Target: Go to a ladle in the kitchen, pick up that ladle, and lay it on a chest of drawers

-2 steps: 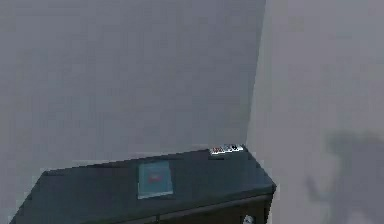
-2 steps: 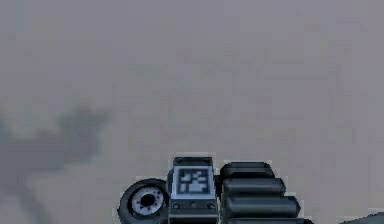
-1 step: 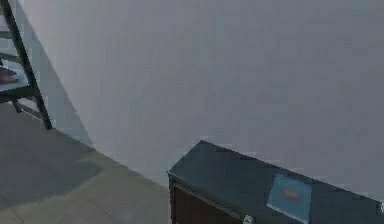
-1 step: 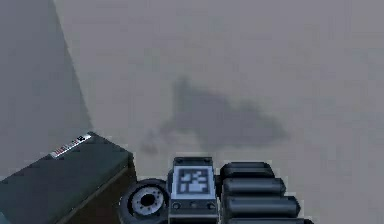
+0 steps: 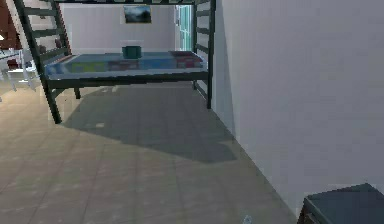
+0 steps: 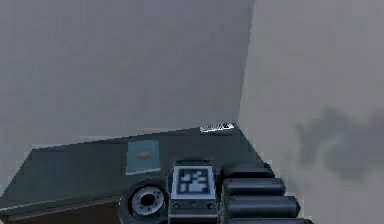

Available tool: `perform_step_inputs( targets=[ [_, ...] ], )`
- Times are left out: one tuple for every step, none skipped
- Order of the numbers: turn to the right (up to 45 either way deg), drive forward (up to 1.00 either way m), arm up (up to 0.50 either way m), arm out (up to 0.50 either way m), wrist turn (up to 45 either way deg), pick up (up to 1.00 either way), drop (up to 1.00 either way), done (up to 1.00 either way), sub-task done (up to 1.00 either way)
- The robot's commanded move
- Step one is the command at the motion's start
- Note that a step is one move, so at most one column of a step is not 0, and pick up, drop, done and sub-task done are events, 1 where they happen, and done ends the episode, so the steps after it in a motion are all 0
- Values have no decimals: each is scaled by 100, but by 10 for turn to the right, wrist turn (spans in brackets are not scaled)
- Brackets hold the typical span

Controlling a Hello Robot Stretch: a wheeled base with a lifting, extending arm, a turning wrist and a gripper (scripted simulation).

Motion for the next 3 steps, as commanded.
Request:
perform_step_inputs(
  targets=[
    [-150, 0, 0, 0, 0, 0, 0, 0, 0],
    [0, 0, 0, 48, 0, 0, 0, 0, 0],
    [0, 0, 0, 0, 450, 0, 0, 0, 0]
  ],
)
